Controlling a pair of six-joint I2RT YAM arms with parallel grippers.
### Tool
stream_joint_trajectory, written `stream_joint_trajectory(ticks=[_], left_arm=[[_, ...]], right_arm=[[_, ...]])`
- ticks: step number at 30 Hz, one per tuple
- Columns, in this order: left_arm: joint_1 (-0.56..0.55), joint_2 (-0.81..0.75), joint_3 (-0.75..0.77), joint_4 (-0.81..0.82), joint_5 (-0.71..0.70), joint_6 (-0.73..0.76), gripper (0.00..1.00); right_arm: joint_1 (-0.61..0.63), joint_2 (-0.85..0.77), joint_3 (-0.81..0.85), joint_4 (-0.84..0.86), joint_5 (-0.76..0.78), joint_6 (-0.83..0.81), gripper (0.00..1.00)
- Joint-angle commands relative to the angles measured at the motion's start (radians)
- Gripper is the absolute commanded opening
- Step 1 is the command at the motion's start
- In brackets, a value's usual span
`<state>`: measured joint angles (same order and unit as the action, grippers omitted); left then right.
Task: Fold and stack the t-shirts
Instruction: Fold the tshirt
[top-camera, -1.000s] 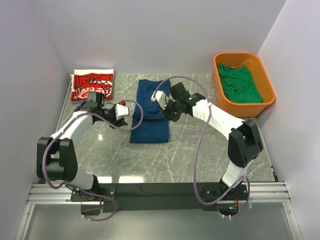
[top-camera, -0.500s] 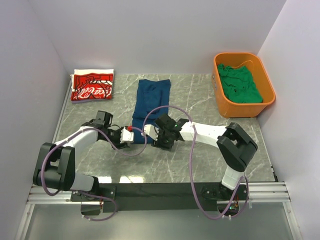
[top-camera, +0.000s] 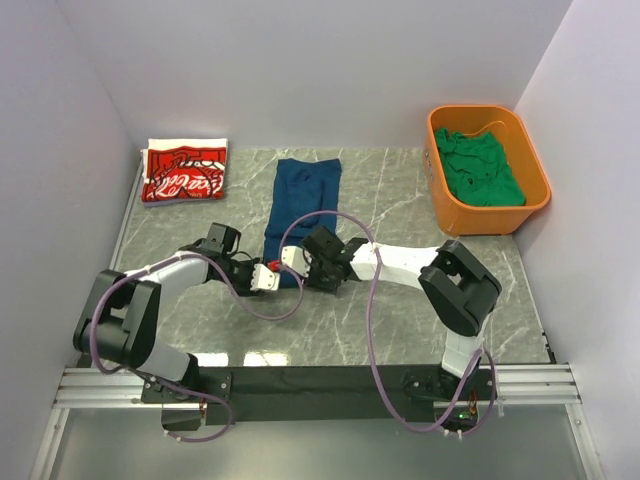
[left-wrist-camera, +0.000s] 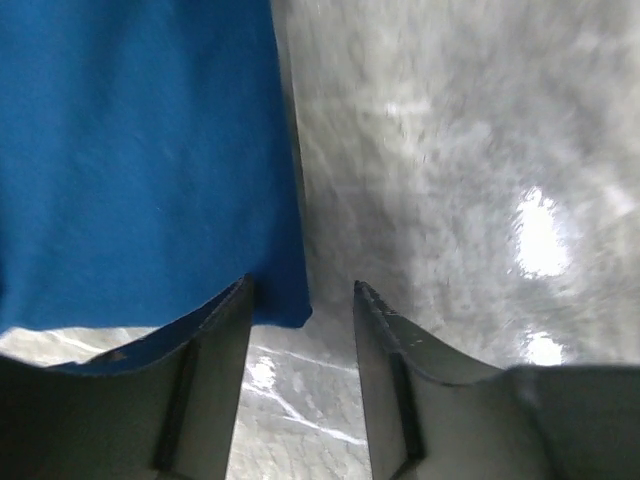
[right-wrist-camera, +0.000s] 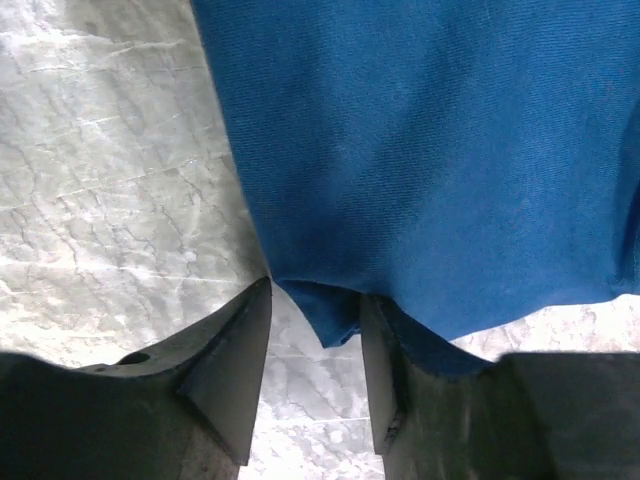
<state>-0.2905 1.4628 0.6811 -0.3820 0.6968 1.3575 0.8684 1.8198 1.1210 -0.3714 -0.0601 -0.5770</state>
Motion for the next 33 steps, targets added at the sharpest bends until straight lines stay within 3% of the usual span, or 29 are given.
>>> stream_joint_trajectory(ticks=[1,4,5,7,9,10,23,27,30,33], left_arm=[[-0.001,0.039,0.032,0.028,-0.063,0.034,0.48],[-0.002,0.059,0.041,0.019,-0.066,0.038,0.36],[-0.002,0.059,0.05,0.012,-0.063,0.04,0.31],[-0.002,0.042,0.067,-0.041,-0.031,0.054,0.15],[-0.002,0.021,0.081,-0.09,0.006,0.069,0.02],[-0.004,-0.007,0.087,-0.125,0.039,0.081,0.01],[-0.048,-0.401,0.09,-0.615,0.213,0.098,0.01],[-0.062,-0.55,0.101,-0.803,0.269,0.173,0.01],[-0.065,-0.605,0.136,-0.856,0.302,0.121,0.0],[-0.065,-0.592,0.188,-0.811,0.317,-0.041,0.0]], right_arm=[[0.007,0.029,-0.013,-0.012,0.045,-0.001,0.45],[0.006,0.038,-0.016,-0.021,0.059,0.003,0.28],[0.006,0.036,-0.016,-0.023,0.059,0.0,0.14],[0.006,0.015,-0.02,-0.04,0.059,0.003,0.0],[0.004,-0.029,-0.023,-0.06,0.039,0.005,0.0],[0.007,-0.051,-0.024,-0.072,0.004,0.008,0.0],[0.021,-0.413,-0.056,-0.417,-0.299,-0.026,0.0],[0.052,-0.5,-0.046,-0.52,-0.4,-0.07,0.0],[0.064,-0.54,0.0,-0.586,-0.46,-0.103,0.0],[0.057,-0.548,0.046,-0.618,-0.445,-0.135,0.0]])
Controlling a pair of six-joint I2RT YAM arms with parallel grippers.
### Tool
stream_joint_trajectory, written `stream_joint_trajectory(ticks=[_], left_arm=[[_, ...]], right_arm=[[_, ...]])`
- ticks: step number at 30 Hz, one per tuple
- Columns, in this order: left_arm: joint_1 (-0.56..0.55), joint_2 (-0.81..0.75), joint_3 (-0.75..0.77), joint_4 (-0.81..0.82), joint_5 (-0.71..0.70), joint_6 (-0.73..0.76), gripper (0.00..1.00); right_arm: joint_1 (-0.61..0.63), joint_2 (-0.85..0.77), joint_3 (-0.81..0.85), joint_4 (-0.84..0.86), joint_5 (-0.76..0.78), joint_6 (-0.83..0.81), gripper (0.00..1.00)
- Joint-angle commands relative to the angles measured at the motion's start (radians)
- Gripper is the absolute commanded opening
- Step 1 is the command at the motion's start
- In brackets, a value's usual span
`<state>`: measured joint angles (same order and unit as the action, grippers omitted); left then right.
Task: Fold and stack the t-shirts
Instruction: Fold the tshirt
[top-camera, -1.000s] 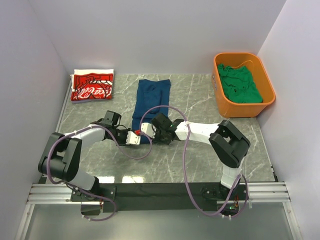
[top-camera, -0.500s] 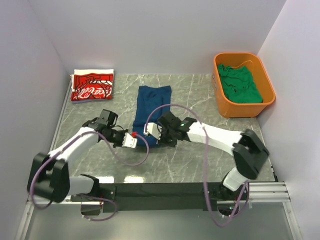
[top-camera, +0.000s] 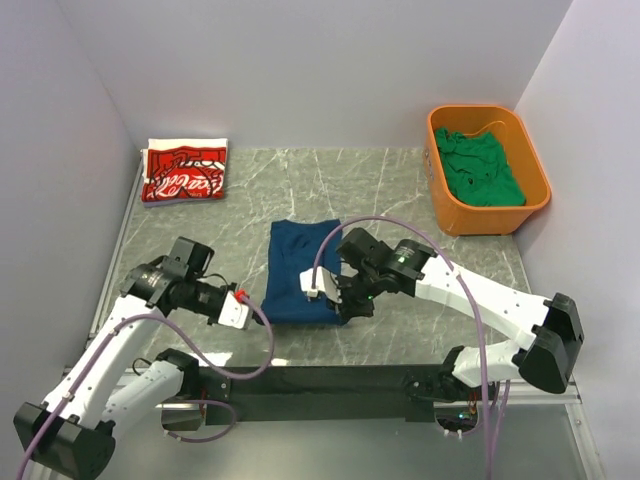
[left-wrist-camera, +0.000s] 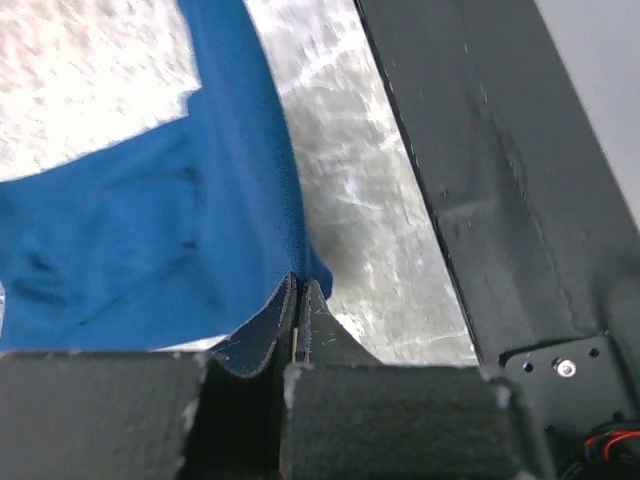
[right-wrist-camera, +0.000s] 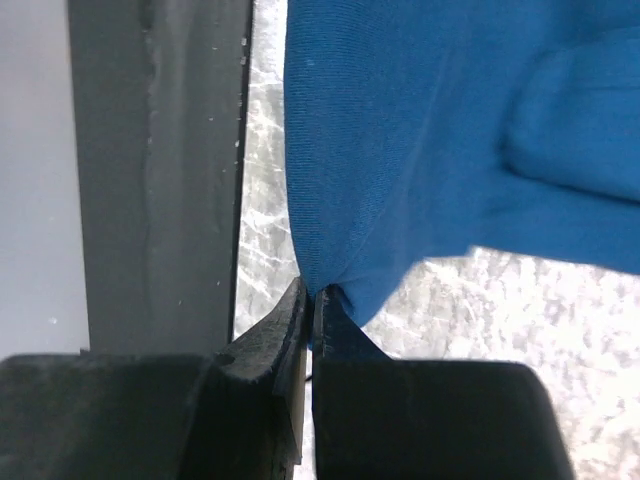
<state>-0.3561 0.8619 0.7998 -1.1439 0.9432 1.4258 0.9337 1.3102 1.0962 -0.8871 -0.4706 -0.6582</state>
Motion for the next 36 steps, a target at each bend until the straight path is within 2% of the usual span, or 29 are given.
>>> stream_joint_trajectory(ticks=[1,4,8,11,14,18,20,24,27,30,33,36], left_arm=[[0.002,0.02,0.105,-0.053,0.069,-0.12,0.0],[0.02,0.097,0.188,0.022,0.066,-0.214,0.0],[0.086,0.27,0.306,-0.001,0.118,-0.123,0.0],[0.167,0.446,0.415,0.003,0.149,-0.071,0.0],[0.223,0.644,0.559,0.018,0.166,-0.054,0.01],[0.25,0.969,0.751,0.053,0.163,-0.139,0.01],[0.25,1.072,0.873,0.067,0.149,-0.192,0.01],[0.246,1.328,1.071,0.069,0.102,-0.353,0.01],[0.241,1.437,1.133,0.095,0.071,-0.466,0.01],[0.232,1.477,1.17,0.11,0.036,-0.543,0.01],[0.232,1.445,1.116,0.064,0.054,-0.487,0.01],[0.232,1.338,0.89,0.059,0.074,-0.453,0.01]], right_arm=[[-0.016,-0.039,0.082,-0.104,-0.028,-0.066,0.0],[-0.085,-0.011,0.137,-0.114,-0.031,-0.107,0.0],[-0.196,0.121,0.27,-0.179,-0.051,-0.207,0.0],[-0.28,0.297,0.404,-0.228,-0.072,-0.262,0.0],[-0.349,0.406,0.526,-0.254,-0.074,-0.303,0.0],[-0.401,0.677,0.774,-0.3,-0.082,-0.308,0.0],[-0.424,0.817,0.868,-0.335,-0.091,-0.297,0.0],[-0.443,0.998,1.083,-0.363,-0.057,-0.271,0.0],[-0.449,1.061,1.088,-0.352,-0.046,-0.253,0.0],[-0.447,1.06,1.001,-0.305,-0.028,-0.221,0.0],[-0.441,1.043,0.929,-0.282,-0.032,-0.187,0.0],[-0.434,1.018,0.854,-0.259,-0.057,-0.141,0.0]])
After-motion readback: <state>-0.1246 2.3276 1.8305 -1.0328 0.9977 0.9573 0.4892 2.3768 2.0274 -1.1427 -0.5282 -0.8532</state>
